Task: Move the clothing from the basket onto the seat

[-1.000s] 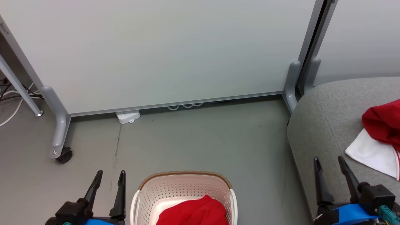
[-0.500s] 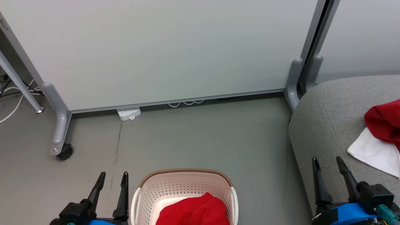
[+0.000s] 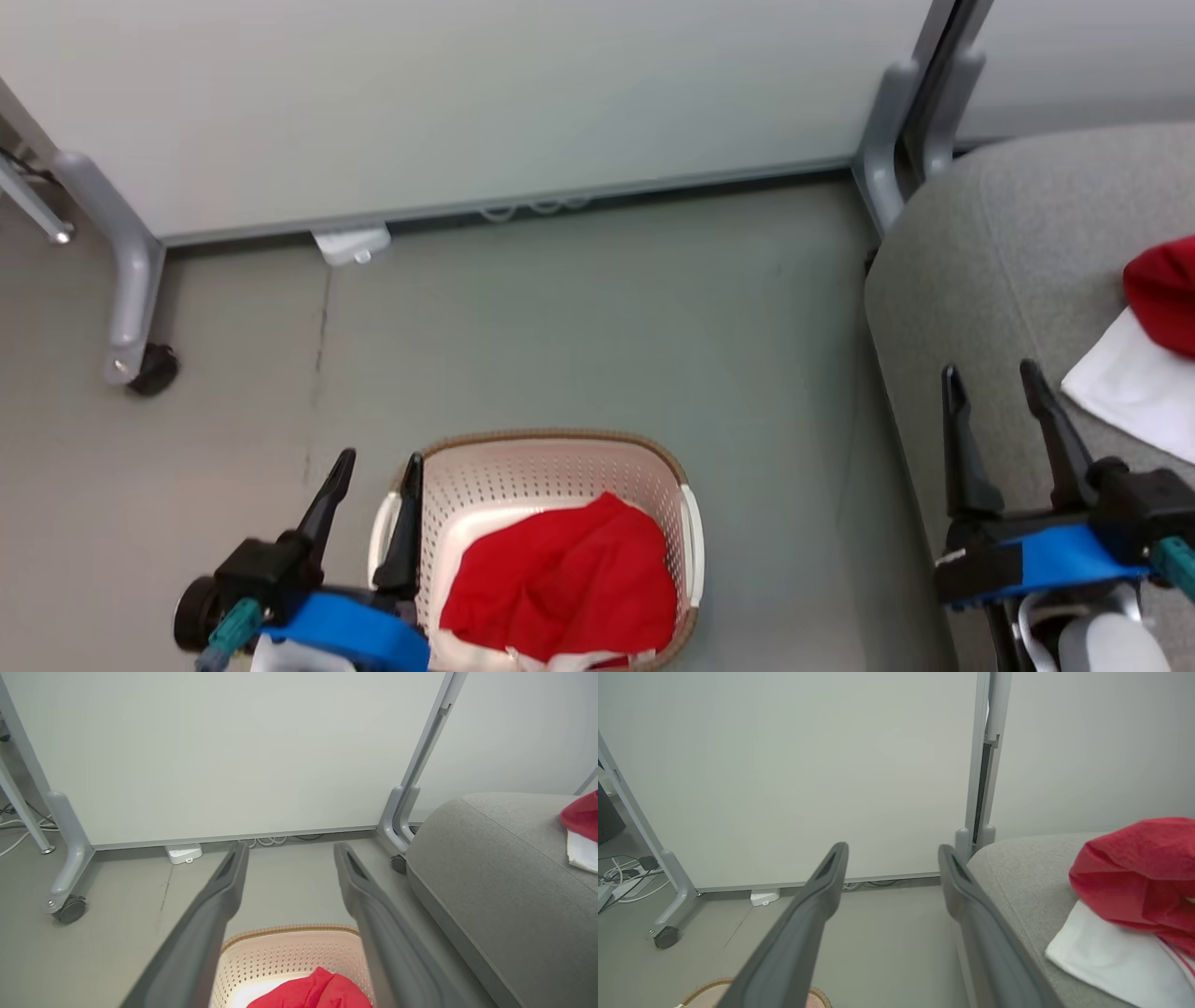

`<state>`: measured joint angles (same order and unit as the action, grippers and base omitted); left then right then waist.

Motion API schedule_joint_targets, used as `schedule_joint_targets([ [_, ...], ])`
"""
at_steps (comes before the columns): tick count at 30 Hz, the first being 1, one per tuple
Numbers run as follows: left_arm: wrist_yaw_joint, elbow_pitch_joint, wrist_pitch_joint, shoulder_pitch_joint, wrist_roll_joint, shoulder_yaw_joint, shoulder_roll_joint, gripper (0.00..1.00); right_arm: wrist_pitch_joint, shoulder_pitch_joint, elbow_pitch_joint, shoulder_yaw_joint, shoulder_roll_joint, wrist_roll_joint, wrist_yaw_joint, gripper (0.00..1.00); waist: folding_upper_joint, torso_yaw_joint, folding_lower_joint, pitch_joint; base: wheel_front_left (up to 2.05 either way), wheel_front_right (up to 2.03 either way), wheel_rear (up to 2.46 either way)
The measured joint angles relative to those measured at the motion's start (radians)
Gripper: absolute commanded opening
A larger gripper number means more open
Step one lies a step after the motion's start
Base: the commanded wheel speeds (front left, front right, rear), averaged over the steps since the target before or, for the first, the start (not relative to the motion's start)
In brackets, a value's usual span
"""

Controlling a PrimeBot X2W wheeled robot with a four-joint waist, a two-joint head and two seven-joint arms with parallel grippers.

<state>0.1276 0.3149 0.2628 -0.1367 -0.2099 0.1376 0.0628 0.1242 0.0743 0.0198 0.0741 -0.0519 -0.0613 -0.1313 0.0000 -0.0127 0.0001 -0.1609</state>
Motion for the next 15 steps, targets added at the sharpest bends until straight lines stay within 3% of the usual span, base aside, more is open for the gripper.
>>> schedule_joint_targets([
  [15, 0.0, 0.23, 0.0, -0.291, -0.049, 0.176, 0.048, 1.0, 0.005, 0.235, -0.115, -0.035, 0.0, 0.033, 0.0, 1.0, 0.0, 0.079, 0.0003, -0.35, 0.0, 0.0, 0.0],
])
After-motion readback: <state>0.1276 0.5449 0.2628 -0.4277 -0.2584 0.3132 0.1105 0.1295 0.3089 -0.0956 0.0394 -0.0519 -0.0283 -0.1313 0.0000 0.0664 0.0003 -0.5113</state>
